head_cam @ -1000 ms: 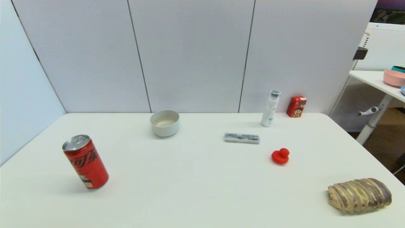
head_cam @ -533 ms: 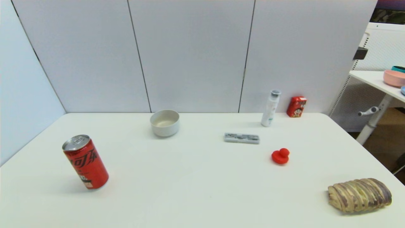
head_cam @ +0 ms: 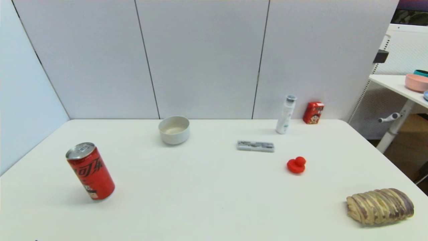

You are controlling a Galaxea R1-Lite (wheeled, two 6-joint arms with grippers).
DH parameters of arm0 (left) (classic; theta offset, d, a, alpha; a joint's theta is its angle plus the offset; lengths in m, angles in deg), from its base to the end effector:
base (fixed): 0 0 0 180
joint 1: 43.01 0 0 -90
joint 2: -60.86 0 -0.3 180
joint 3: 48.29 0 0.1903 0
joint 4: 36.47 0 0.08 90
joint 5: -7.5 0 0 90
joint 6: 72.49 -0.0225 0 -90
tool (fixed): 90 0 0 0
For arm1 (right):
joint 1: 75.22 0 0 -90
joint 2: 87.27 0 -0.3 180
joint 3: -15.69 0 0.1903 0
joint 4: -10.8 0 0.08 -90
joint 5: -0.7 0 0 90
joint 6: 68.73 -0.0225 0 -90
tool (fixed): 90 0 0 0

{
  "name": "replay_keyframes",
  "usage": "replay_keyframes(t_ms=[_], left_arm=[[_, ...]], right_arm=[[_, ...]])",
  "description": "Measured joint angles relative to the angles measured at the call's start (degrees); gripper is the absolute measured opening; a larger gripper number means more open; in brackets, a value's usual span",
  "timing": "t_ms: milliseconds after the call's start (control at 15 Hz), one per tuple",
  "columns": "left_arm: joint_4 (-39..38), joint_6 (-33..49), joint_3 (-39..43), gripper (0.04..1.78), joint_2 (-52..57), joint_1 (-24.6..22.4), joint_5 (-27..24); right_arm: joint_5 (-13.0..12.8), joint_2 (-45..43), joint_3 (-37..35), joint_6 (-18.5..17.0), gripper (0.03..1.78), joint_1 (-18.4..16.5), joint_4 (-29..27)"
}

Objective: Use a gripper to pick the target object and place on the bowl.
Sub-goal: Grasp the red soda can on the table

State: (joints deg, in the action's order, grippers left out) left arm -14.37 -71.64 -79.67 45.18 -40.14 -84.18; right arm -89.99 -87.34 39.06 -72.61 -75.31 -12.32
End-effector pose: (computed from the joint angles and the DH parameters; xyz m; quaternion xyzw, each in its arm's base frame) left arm -0.0038 -0.0005 0.1212 -0.0068 0.0561 -0.0392 0.9976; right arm -0.0229 -0.0002 0.0759 0.0339 -0.0030 -0.0067 0.9994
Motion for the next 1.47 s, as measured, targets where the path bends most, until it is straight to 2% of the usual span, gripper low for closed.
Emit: replay_keyframes(t_ms=[267, 533, 1067, 1267, 1467], left_arm=[[-11.7, -0.3, -3.6, 1.71, -18.9, 5.5, 1.8], [-24.4, -1.0, -3.4, 1.71, -34.6, 7.6, 3.2], [-56.6, -0.8, 7.1, 1.71, -59.1, 7.3, 3.4], [-63.7, -0.8, 7.8, 1.71, -64.2, 6.0, 3.5], [-66.6, -0.8, 7.9, 1.71, -66.6, 3.9, 3.5]], right_arm=[[0.0, 0.0, 0.0, 0.0, 1.71, 0.0, 0.0], [0.0, 0.0, 0.0, 0.0, 1.71, 0.0, 0.0], [0.0, 0.0, 0.0, 0.0, 1.71, 0.0, 0.0], [0.0, 0.0, 0.0, 0.0, 1.71, 0.0, 0.0], [0.0, 0.0, 0.0, 0.0, 1.71, 0.0, 0.0]])
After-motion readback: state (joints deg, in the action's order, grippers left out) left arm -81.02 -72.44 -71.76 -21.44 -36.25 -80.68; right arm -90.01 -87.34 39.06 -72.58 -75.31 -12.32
